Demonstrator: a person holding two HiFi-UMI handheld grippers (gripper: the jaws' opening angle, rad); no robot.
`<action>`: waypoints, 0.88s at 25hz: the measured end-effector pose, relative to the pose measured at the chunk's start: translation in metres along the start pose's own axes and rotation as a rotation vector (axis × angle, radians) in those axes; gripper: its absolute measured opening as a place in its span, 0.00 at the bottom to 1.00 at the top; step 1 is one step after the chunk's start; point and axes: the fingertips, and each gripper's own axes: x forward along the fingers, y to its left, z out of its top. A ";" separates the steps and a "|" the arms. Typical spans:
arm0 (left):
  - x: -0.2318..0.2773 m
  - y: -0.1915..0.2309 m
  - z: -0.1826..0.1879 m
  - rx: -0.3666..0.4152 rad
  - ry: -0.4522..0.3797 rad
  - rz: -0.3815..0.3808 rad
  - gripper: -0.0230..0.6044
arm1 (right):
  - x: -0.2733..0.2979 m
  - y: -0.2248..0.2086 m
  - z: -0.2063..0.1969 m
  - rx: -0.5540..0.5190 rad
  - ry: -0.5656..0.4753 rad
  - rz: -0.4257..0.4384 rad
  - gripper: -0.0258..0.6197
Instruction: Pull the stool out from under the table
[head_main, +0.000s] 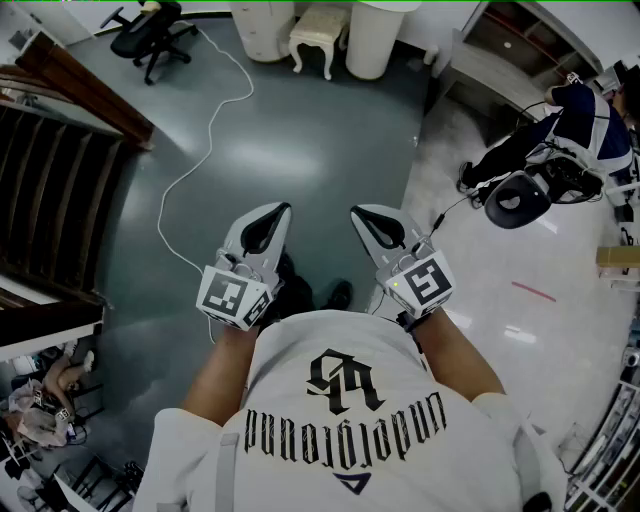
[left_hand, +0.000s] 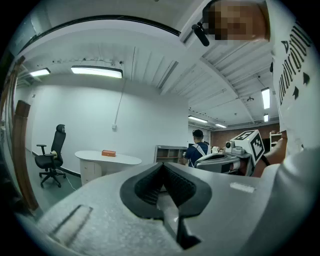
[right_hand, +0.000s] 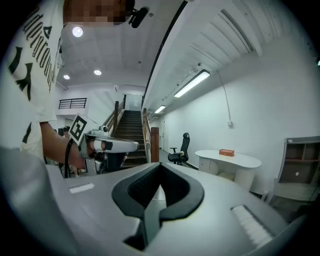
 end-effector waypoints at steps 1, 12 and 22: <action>0.001 0.003 -0.001 0.001 0.001 -0.002 0.05 | 0.004 -0.001 0.001 -0.001 0.000 0.002 0.04; 0.005 0.109 0.006 -0.004 -0.009 -0.023 0.05 | 0.102 -0.018 0.016 -0.009 -0.008 -0.052 0.04; -0.003 0.232 0.038 0.023 -0.014 -0.021 0.05 | 0.204 -0.037 0.040 -0.007 0.000 -0.119 0.04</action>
